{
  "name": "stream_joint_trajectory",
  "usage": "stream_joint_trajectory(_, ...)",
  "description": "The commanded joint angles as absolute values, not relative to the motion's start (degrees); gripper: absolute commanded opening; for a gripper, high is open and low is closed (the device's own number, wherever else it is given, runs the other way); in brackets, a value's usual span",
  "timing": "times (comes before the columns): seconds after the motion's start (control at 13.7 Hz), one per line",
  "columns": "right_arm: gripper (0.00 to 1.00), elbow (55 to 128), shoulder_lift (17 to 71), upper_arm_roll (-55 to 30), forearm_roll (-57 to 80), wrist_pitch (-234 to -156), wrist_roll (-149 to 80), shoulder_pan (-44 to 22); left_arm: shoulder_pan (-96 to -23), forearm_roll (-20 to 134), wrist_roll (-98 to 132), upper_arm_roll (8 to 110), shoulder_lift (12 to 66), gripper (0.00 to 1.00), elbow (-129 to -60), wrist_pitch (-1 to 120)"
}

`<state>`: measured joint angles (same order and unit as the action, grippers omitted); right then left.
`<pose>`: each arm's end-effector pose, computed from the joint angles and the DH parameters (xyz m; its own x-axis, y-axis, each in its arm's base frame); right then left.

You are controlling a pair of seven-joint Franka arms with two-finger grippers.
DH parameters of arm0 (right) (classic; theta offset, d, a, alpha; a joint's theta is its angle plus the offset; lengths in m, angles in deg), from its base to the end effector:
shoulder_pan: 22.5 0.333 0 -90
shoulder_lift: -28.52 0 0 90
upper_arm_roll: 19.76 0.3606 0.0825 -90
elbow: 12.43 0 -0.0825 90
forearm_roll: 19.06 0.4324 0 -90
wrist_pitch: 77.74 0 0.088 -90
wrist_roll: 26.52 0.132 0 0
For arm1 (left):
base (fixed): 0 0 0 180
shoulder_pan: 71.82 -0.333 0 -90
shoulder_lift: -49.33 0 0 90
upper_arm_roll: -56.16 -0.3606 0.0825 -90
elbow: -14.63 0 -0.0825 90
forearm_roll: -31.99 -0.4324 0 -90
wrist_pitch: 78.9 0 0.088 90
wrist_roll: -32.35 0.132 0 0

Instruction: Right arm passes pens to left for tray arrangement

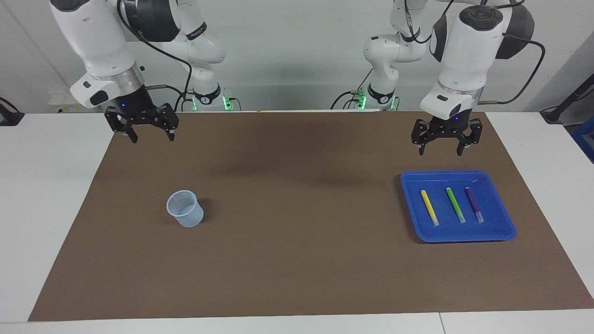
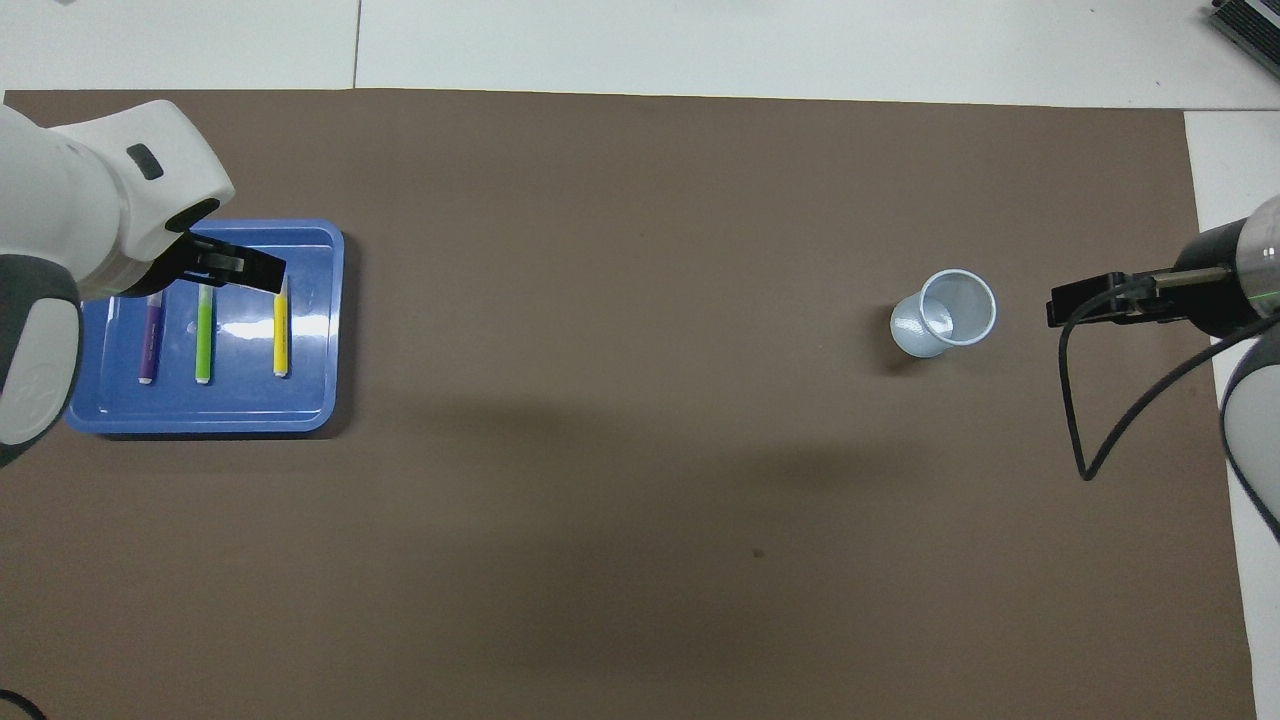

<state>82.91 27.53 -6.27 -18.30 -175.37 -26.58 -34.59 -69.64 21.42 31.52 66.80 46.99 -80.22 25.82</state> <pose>0.6090 0.0176 0.6174 0.9981 0.0239 0.0567 0.0244 -0.9997 -0.0091 0.6298 -0.1213 0.6004 0.9593 -0.2503 0.1303 -0.2267 -0.9585 -0.1727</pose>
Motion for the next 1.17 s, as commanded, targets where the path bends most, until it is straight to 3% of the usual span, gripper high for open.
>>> stream_joint_trajectory(0.0,1.00,84.1,26.4,-6.1,-18.3,-175.6,-27.7,-34.9,-69.8,21.3,31.5,67.2,49.0,1.00,-81.0,25.8)
stream_joint_trajectory(0.22,1.00,84.1,26.4,-6.1,-18.3,-175.6,-27.7,-34.9,-72.6,35.3,30.0,65.7,48.9,1.00,-80.3,24.7)
stream_joint_trajectory(1.09,1.00,84.1,26.4,-6.1,-18.3,-175.7,-27.7,-34.9,-73.5,35.7,30.1,65.4,50.1,1.00,-81.8,23.6)
